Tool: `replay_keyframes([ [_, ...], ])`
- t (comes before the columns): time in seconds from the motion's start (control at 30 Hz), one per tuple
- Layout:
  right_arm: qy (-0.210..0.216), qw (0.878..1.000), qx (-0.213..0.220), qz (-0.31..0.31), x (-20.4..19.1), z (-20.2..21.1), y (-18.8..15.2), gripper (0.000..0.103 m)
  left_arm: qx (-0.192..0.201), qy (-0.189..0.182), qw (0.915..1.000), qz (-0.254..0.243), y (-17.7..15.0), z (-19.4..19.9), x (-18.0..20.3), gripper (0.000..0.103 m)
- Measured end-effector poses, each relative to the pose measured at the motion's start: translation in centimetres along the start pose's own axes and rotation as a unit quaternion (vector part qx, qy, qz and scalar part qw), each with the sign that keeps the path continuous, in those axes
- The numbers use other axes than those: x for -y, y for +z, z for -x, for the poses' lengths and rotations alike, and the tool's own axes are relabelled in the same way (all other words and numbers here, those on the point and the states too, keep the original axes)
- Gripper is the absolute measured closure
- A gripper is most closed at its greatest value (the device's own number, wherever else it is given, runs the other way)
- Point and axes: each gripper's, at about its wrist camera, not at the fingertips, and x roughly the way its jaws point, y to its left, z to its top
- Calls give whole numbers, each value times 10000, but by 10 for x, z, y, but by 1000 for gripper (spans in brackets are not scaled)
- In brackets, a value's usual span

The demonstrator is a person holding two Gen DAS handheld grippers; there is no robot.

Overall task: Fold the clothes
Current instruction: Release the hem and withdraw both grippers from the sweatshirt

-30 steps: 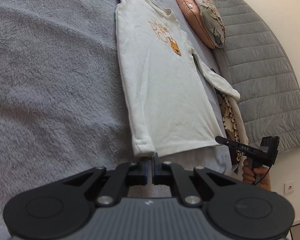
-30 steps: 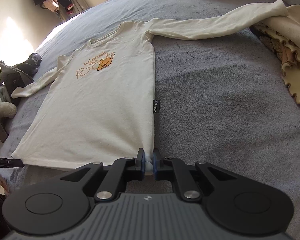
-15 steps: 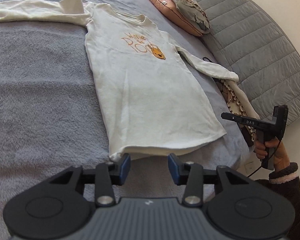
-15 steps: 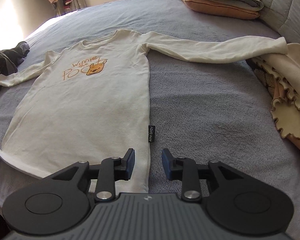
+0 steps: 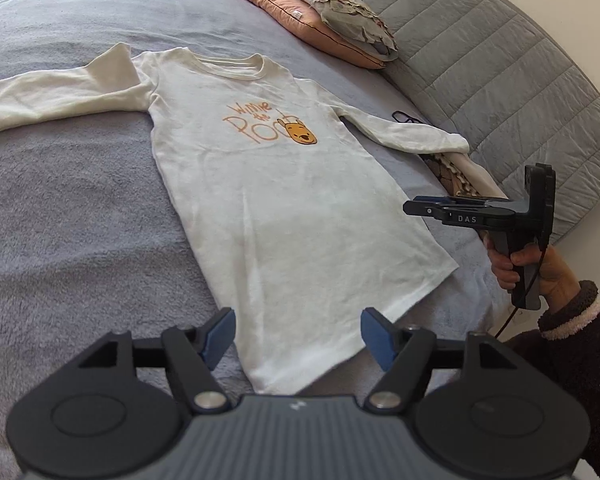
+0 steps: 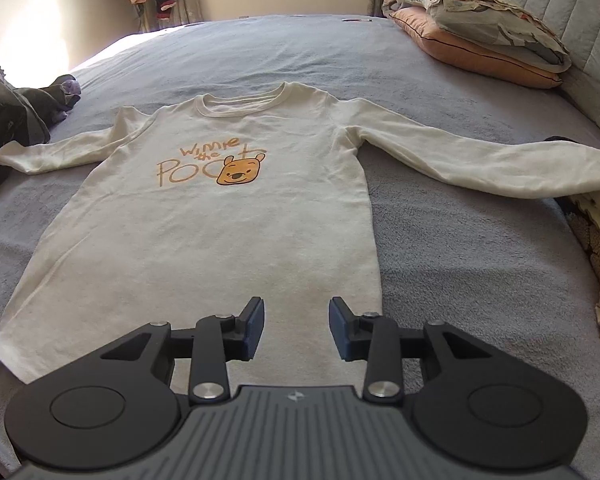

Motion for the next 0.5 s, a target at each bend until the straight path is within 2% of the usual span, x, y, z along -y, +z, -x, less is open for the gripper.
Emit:
replay_keyframes([
  [0.13, 18, 9998, -16, 203, -20, -17, 13, 64, 208, 560, 9973, 435, 15, -8, -26, 30],
  [0.27, 90, 9994, 18, 347, -39, -30, 26, 64, 568, 1000, 9894, 885, 27, -9, -49, 30],
  [0.4, 167, 9990, 67, 414, -56, -43, 37, 64, 912, 1586, 9767, 1124, 39, -9, -68, 30],
  [0.5, 197, 9987, 111, 466, -69, -53, 42, 64, 1312, 1962, 9611, 1431, 49, -4, -89, 29],
])
